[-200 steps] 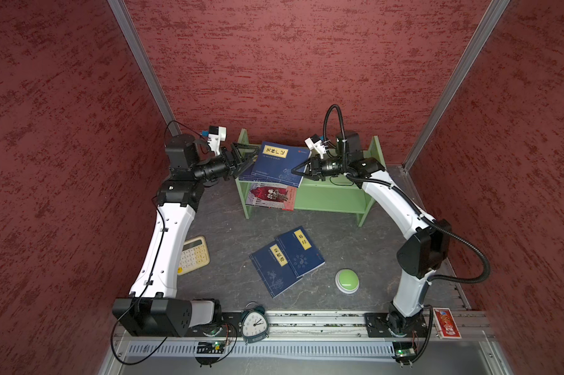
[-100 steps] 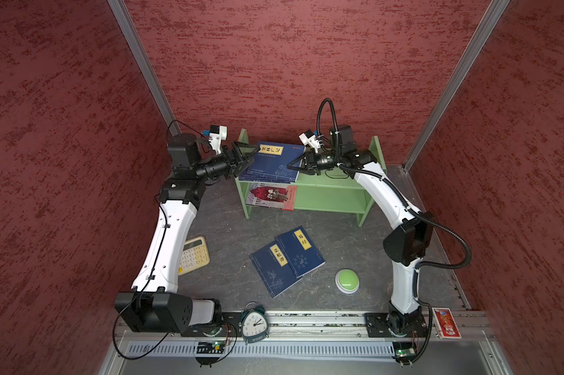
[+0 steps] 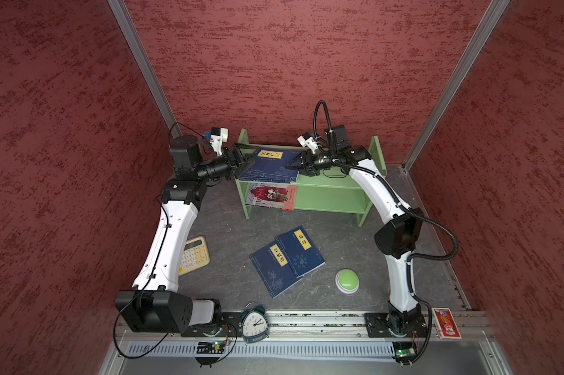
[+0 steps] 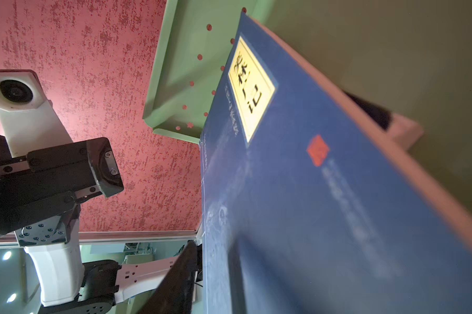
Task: Stacking books/files
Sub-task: Place the book on the bookshelf, then move the book to the bookshelf.
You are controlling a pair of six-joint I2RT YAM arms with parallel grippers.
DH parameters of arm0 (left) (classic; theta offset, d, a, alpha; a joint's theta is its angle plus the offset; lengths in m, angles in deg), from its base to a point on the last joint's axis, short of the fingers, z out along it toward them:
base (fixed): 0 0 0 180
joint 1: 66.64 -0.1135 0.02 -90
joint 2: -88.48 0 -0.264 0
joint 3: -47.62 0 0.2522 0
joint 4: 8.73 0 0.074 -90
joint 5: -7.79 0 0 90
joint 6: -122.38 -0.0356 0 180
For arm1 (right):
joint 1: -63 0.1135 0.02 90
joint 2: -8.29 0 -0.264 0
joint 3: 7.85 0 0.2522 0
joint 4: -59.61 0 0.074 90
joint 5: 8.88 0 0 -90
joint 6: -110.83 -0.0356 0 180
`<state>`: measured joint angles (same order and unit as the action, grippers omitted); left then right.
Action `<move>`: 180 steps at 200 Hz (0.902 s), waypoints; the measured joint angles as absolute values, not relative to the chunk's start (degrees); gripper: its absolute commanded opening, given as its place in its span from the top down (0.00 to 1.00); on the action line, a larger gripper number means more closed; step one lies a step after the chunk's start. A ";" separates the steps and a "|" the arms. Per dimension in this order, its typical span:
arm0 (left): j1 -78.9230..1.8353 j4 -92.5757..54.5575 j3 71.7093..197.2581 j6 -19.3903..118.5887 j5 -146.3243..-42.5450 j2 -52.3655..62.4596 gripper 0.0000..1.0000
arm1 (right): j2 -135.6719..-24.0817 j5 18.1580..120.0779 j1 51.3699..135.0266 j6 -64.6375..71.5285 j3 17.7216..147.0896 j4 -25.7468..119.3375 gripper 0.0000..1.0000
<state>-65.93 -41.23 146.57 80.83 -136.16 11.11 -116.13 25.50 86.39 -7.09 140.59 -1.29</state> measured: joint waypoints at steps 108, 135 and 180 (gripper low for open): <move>-65.34 -40.62 145.67 81.66 -136.18 11.11 0.22 | -115.70 37.63 85.78 -8.32 141.42 -1.75 0.45; -65.34 -40.47 145.54 81.81 -136.20 11.11 0.22 | -115.67 39.47 85.74 -8.88 141.42 -1.55 0.54; -65.34 -40.45 145.15 82.07 -136.22 11.14 0.22 | -115.67 41.35 85.65 -9.37 141.42 -1.60 0.70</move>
